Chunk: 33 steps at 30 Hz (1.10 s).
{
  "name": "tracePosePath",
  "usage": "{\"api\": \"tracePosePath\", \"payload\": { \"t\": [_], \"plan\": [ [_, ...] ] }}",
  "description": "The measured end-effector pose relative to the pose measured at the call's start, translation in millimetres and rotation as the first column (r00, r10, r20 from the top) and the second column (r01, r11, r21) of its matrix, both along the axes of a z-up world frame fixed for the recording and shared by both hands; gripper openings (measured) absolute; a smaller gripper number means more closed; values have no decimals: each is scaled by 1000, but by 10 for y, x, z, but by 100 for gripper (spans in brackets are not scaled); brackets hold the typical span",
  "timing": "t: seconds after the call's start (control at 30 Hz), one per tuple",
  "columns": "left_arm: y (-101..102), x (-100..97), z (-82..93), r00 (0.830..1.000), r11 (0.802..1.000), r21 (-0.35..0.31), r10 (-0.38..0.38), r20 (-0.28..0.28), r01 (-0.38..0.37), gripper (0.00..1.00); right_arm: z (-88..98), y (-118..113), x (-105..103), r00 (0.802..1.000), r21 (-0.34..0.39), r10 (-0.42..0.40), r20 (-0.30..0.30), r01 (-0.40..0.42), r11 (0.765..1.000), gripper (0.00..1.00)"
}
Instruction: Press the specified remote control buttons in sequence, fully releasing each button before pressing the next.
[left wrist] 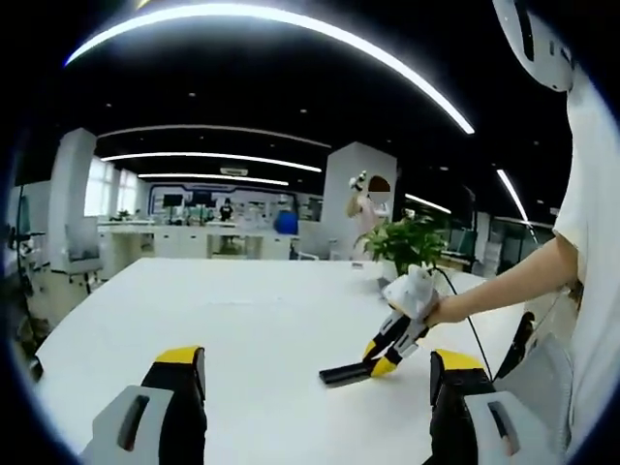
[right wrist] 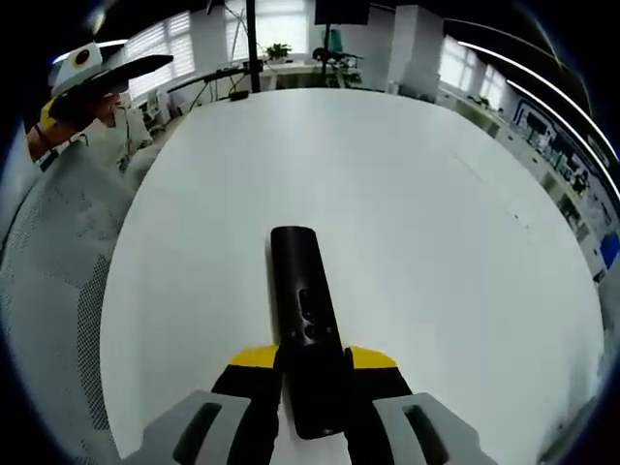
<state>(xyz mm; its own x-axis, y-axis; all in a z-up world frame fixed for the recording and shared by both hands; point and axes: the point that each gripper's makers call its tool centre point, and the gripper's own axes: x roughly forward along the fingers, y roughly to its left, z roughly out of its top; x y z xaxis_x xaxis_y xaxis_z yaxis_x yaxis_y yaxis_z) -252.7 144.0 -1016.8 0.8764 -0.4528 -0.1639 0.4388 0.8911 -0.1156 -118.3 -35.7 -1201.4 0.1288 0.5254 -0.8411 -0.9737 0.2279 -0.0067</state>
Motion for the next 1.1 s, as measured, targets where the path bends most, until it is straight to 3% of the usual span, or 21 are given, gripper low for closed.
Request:
{"api": "tracePosePath", "payload": {
  "t": [0.37, 0.63, 1.0, 1.07, 1.1],
  "plan": [
    [43, -37, 7, 1000, 1000, -10, 21, -11, -22, 99, 130, 63, 83, 999, -15, 31, -16, -31, 999, 22],
    [63, -86, 31, 999, 1000, -15, 27, -18, -28, 99, 84, 12, 299, 999, -39, 40, -11, -40, 998, 22],
    [11, -53, 50, 1000, 1000, -1, 13, -12, -13, 99, 57, -1, 503, 1000, -13, 3, -4, -3, 1000, 22],
    [4, -47, 42, 1000, 1000, 2, 12, -12, -12, 99, 53, -7, 506, 1000, -1, -17, 9, 17, 1000, 23],
    [7, -42, 38, 1000, 1000, 4, 14, -13, -13, 99, 59, -13, 526, 998, 22, -68, 11, 68, 997, 24]
  ]
}}
